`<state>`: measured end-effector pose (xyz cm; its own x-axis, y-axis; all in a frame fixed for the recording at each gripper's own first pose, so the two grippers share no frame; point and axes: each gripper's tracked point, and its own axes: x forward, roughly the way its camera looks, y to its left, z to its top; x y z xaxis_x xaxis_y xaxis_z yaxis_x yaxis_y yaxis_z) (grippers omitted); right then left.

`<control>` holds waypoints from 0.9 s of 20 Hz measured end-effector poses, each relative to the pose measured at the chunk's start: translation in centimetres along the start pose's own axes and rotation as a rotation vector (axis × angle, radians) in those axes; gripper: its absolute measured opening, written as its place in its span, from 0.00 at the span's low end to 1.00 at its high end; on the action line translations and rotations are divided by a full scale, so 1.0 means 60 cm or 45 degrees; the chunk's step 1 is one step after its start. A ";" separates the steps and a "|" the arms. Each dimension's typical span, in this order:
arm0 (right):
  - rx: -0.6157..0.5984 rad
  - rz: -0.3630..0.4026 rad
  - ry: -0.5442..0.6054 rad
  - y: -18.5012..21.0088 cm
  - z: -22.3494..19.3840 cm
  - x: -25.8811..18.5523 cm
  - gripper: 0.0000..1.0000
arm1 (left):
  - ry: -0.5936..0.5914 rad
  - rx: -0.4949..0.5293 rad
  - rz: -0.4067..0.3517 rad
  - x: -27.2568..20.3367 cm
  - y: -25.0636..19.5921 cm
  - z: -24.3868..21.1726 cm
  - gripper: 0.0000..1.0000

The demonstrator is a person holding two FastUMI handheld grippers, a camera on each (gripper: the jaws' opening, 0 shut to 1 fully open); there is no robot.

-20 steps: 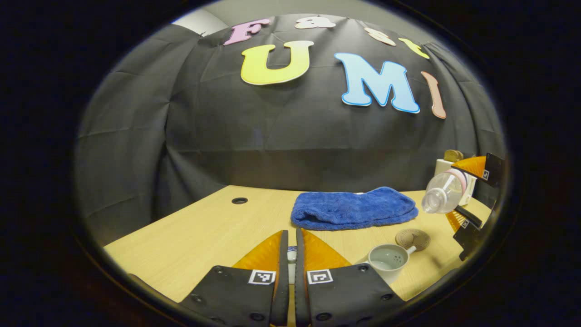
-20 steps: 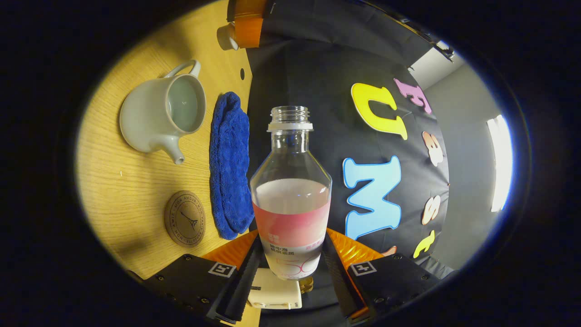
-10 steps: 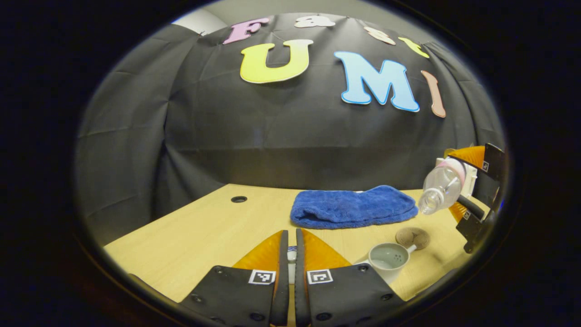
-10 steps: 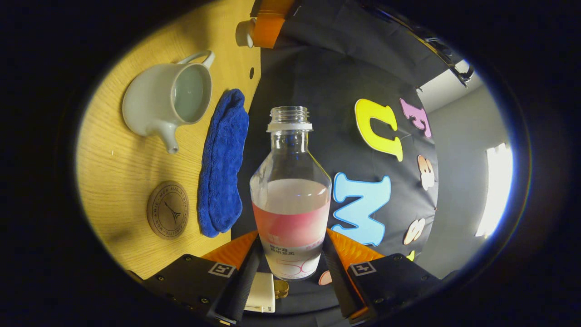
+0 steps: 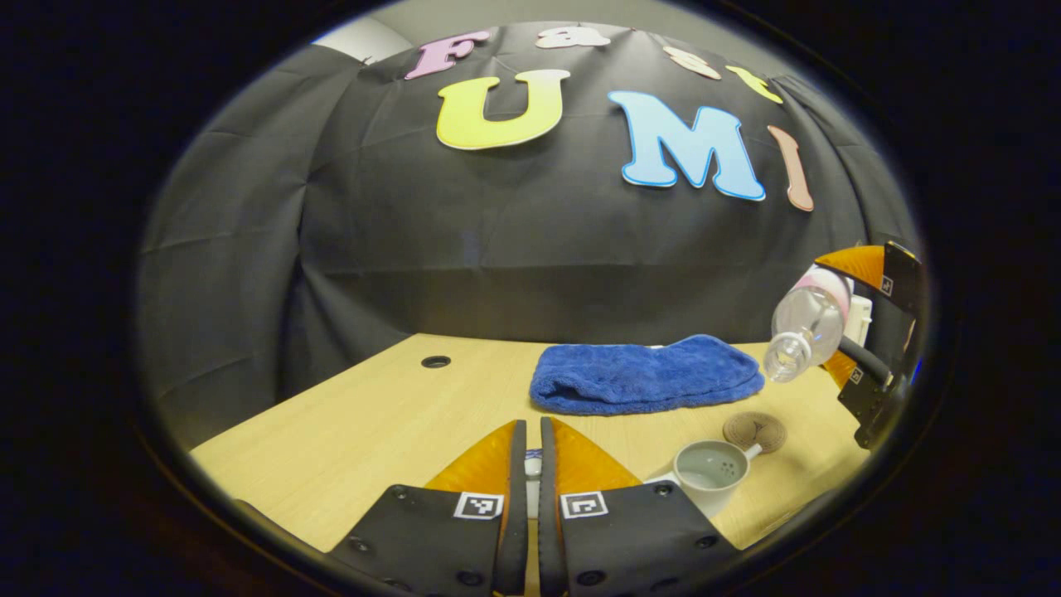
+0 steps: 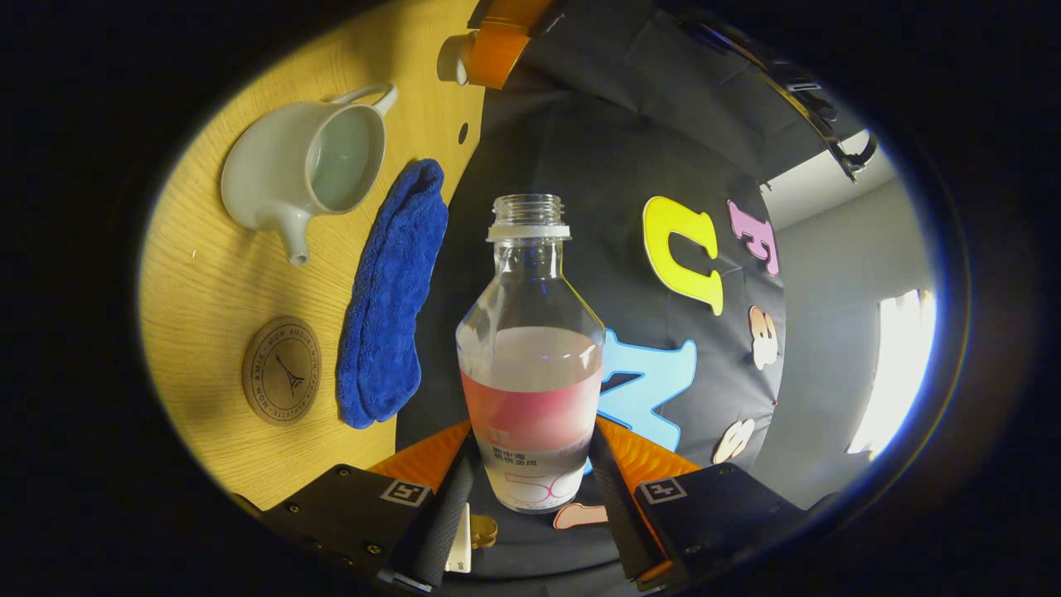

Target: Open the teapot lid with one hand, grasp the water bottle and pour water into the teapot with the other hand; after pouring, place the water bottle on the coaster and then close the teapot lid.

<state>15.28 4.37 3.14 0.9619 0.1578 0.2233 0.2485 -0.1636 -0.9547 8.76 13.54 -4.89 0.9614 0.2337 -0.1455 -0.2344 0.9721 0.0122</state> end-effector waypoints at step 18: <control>-0.141 -0.080 -0.058 -0.026 0.007 0.009 0.73 | 0.021 -0.004 0.001 0.003 0.000 -0.005 0.12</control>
<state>15.39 5.10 4.69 0.9386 0.2147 0.2701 0.3213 -0.2584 -0.9110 8.87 13.56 -5.23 0.9587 0.2339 -0.1616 -0.2355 0.9718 0.0095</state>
